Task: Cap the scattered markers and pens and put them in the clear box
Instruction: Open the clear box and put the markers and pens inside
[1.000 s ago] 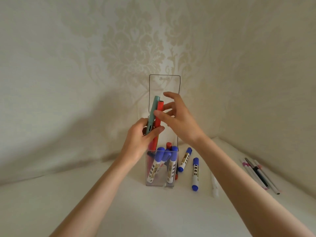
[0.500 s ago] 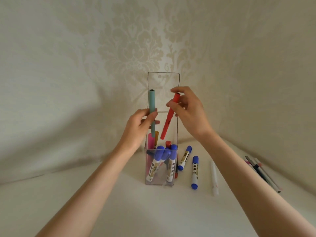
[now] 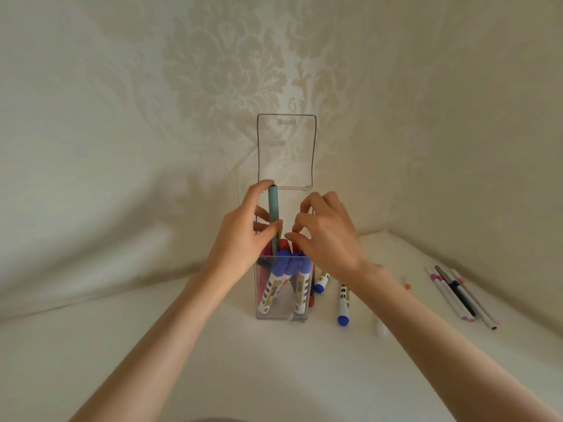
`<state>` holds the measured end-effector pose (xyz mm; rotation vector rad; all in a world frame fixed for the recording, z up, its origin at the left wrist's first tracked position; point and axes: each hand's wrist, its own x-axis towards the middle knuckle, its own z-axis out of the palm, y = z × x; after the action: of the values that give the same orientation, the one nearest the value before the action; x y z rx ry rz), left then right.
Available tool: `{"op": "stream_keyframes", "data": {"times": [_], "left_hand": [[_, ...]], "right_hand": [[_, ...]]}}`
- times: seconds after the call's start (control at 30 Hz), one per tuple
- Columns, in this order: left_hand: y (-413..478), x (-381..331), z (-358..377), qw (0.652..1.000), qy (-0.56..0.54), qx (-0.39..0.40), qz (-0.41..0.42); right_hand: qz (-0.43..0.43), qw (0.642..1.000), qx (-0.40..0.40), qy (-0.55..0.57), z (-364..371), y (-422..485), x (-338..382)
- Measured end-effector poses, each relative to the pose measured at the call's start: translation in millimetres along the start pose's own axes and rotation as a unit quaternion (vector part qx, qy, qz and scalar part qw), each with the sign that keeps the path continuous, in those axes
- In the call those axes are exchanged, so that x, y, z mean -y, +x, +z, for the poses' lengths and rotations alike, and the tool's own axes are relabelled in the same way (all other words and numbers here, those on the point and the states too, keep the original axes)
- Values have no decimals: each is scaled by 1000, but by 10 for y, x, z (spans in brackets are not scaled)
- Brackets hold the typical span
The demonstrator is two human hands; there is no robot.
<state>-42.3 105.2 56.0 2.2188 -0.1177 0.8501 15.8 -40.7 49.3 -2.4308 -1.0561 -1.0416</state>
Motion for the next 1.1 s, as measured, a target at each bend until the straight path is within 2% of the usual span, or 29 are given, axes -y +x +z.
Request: {"op": "stream_keyframes", "data": {"times": [0.07, 0.17, 0.3, 0.37, 0.43, 0.47, 0.53, 0.63, 0.7, 0.77, 0.9, 0.97, 1.1], "left_hand": [[-39, 11, -2, 997, 68, -16, 27], [-101, 89, 15, 970, 223, -21, 92], [-219, 194, 47, 953, 290, -9, 87], [-277, 141, 43, 956, 272, -57, 95], [-372, 18, 82, 968, 202, -94, 118], [-438, -57, 135, 975, 155, -84, 134], [-598, -229, 321, 987, 69, -4, 147], [-735, -335, 778, 988, -1, 136, 71], [-672, -270, 1119, 990, 11, 143, 2], [-516, -178, 1415, 985, 71, 143, -70], [-231, -80, 1834, 936, 202, 194, -216], [-168, -61, 1946, 922, 226, 209, -235], [-97, 1, 1990, 915, 290, 199, -199]], "right_hand": [[11, 1000, 19, 9, 20, -48, -34], [33, 996, 37, 73, -45, -119, -97], [78, 988, -5, 132, -246, -255, -249], [130, 984, 15, 122, -298, -349, -405], [220, 968, 70, 97, -279, -486, -643], [271, 953, 102, 87, -258, -570, -772], [354, 917, 172, 63, -210, -765, -1004], [418, 873, 248, 35, -127, -1038, -1194], [446, 856, 258, 40, -62, -1145, -1208], [464, 846, 262, 13, 27, -1188, -1171], [485, 829, 278, -27, 166, -1169, -1059], [486, 829, 276, 0, 196, -1141, -1050], [471, 832, 284, 73, 220, -1129, -1049]]}}
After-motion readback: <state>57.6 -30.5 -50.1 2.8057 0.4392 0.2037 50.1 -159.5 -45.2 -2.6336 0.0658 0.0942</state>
